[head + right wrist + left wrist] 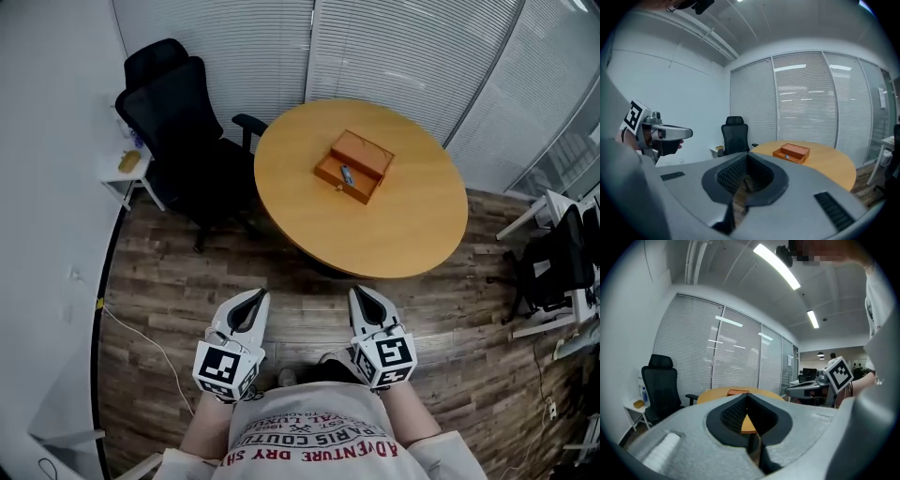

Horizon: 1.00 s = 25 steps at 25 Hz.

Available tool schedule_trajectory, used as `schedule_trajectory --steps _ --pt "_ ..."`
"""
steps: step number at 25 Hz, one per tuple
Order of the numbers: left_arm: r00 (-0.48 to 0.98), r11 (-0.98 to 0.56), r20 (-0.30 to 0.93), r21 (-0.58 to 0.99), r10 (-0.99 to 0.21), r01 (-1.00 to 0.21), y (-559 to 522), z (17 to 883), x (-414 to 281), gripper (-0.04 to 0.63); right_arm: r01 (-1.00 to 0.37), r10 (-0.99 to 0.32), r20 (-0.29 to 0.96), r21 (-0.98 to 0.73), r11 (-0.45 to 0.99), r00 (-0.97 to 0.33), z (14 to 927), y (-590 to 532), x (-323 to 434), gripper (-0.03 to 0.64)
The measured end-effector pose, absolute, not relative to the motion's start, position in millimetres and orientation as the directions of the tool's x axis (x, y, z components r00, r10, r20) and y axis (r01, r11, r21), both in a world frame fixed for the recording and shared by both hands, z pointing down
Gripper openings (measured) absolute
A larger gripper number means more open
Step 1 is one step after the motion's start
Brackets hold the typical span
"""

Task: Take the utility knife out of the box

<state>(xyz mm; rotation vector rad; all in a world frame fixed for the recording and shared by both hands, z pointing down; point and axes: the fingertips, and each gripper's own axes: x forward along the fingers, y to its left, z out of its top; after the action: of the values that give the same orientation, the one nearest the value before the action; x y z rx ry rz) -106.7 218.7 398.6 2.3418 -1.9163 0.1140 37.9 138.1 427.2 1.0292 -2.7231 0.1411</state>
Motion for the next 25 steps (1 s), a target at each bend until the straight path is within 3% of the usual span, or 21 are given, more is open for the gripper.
schedule_trajectory --steps 18,25 --pt "0.128 -0.136 0.109 -0.069 -0.986 -0.988 8 373 -186 -0.005 -0.612 -0.601 0.180 -0.009 0.791 -0.779 413 -88 -50 0.008" --pt "0.155 -0.164 0.129 -0.063 -0.979 -0.985 -95 377 -199 -0.005 -0.633 -0.614 0.217 -0.028 0.773 -0.759 429 -183 -57 0.008"
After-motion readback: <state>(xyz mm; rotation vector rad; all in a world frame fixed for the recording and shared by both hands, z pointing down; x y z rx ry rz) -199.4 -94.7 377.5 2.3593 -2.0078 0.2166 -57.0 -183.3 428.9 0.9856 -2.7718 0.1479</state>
